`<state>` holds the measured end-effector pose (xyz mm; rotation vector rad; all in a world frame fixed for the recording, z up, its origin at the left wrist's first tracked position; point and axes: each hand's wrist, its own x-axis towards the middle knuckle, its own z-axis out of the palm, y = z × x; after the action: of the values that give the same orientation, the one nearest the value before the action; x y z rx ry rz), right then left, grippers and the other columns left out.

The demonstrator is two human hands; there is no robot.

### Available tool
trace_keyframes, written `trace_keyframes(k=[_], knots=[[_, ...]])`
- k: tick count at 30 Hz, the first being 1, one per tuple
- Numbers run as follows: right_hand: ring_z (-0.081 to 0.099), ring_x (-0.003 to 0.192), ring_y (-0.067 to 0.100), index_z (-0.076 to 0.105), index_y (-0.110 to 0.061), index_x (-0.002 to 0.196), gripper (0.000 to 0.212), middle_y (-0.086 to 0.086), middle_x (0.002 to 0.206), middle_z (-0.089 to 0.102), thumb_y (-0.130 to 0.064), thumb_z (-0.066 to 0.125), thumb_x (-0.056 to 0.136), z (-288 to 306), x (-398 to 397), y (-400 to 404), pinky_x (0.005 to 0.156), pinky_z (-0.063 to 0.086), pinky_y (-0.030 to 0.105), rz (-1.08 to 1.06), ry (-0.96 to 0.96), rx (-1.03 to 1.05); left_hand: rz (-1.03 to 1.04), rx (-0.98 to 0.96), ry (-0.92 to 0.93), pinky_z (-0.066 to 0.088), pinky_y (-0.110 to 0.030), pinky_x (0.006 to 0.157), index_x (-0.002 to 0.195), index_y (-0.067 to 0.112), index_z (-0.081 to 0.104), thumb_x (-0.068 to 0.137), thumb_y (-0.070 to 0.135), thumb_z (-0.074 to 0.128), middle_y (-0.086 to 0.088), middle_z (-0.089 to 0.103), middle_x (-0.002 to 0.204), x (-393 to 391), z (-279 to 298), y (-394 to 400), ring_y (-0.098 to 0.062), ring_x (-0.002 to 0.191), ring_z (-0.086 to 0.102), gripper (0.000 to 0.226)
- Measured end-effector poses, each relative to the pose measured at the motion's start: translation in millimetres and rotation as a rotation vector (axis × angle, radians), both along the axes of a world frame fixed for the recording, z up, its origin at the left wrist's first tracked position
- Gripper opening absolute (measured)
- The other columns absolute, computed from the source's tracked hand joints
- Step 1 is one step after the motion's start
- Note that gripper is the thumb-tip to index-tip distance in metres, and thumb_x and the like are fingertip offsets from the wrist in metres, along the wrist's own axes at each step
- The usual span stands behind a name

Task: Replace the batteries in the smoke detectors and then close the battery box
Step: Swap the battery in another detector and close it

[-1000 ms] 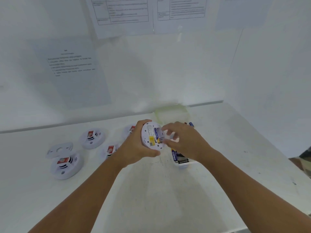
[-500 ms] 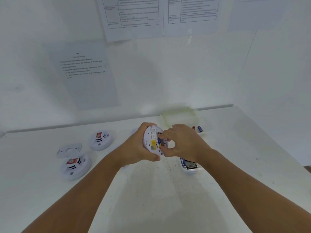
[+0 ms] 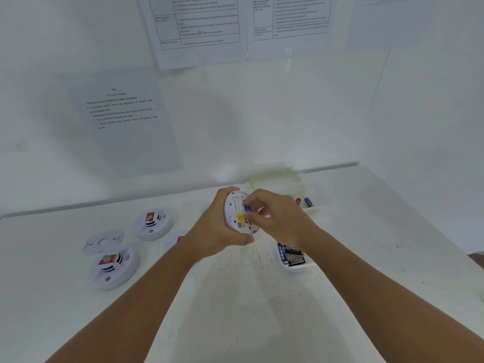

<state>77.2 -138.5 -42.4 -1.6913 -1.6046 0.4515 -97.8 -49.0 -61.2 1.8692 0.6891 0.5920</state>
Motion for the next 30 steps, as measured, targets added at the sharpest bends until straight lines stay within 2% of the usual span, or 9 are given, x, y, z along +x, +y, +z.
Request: trace_keyframes(k=[5,8,11,14,17,23,25,27,30], knots=[[0.073,0.079,0.012,0.063,-0.033,0.11,0.028,-0.006,0.091,0.074,-0.022,0.075,0.087,5.8,11.2,-11.7,0.068,0.059,0.028,-0.099,0.192,-0.1,0.038,0.075,0.011,0.061,-0.05,0.092,0.127,0.051,0.048,0.053,0.029,0.098,0.019,0.065,0.119,7.3,3.0,2.0,-0.019,0.115,0.066,0.092],[0.069,0.073,0.015,0.064,-0.032,0.105,0.027,-0.003,0.085,0.074,-0.017,0.073,0.085,3.1,28.0,-30.4,0.065,0.054,0.024,-0.163,0.255,-0.219,0.032,0.084,0.005,0.06,-0.052,0.092,0.129,0.05,0.047,0.052,0.03,0.099,0.02,0.064,0.12,15.2,4.6,3.6,-0.015,0.117,0.065,0.095],[0.067,0.076,0.015,0.069,-0.029,0.101,0.021,-0.006,0.089,0.072,-0.018,0.074,0.084,-3.8,37.1,-42.0,0.062,0.049,0.019,-0.137,0.125,-0.396,0.034,0.088,-0.009,0.062,-0.045,0.091,0.135,0.042,0.045,0.056,0.022,0.1,0.013,0.062,0.125,21.4,3.9,5.6,-0.015,0.118,0.064,0.098],[0.067,0.086,0.006,0.069,-0.03,0.104,0.017,-0.012,0.098,0.068,-0.029,0.075,0.088,-14.7,44.5,-49.7,0.071,0.048,0.017,-0.116,-0.056,-0.496,0.005,0.099,-0.039,0.061,-0.03,0.088,0.137,0.036,0.043,0.062,0.008,0.098,0.01,0.06,0.127,33.4,4.0,6.4,-0.012,0.118,0.062,0.096],[0.067,0.084,0.003,0.07,-0.028,0.104,0.015,-0.011,0.102,0.068,-0.036,0.074,0.091,-15.4,55.2,-51.1,0.077,0.05,0.019,-0.135,-0.067,-0.472,-0.003,0.104,-0.064,0.058,-0.022,0.085,0.139,0.034,0.041,0.065,0.006,0.096,0.01,0.059,0.128,43.2,6.4,6.9,-0.01,0.118,0.061,0.097],[0.066,0.081,0.006,0.072,-0.024,0.099,0.009,-0.014,0.087,0.069,-0.031,0.068,0.095,8.4,86.5,-28.8,0.059,0.043,0.012,-0.238,-0.093,-0.285,0.002,0.099,-0.06,0.059,-0.032,0.093,0.141,0.036,0.039,0.059,0.02,0.098,0.014,0.059,0.127,53.1,9.2,18.2,-0.005,0.116,0.062,0.102],[0.064,0.086,0.008,0.071,-0.027,0.097,0.007,-0.015,0.09,0.068,-0.032,0.066,0.095,9.9,101.0,-11.5,0.068,0.046,0.016,-0.288,-0.144,-0.275,0.003,0.085,-0.064,0.059,-0.032,0.094,0.142,0.035,0.039,0.057,0.023,0.097,0.013,0.059,0.127,57.4,10.8,22.4,-0.004,0.115,0.062,0.103],[0.064,0.102,0.013,0.07,-0.034,0.098,0.008,-0.012,0.103,0.067,-0.036,0.062,0.096,7.4,114.7,6.6,0.089,0.05,0.032,-0.345,-0.288,-0.314,0.004,0.066,-0.072,0.059,-0.033,0.094,0.141,0.034,0.039,0.056,0.021,0.096,0.013,0.059,0.127,62.7,12.0,26.8,-0.002,0.114,0.062,0.103],[0.053,0.122,0.023,0.07,-0.042,0.111,0.018,-0.003,0.123,0.056,-0.039,0.059,0.098,2.1,128.4,27.3,0.103,0.039,0.043,-0.399,-0.617,-0.427,0.012,0.037,-0.09,0.059,-0.039,0.097,0.14,0.035,0.04,0.057,0.016,0.095,0.012,0.059,0.126,71.1,12.6,33.7,-0.006,0.115,0.063,0.102]])
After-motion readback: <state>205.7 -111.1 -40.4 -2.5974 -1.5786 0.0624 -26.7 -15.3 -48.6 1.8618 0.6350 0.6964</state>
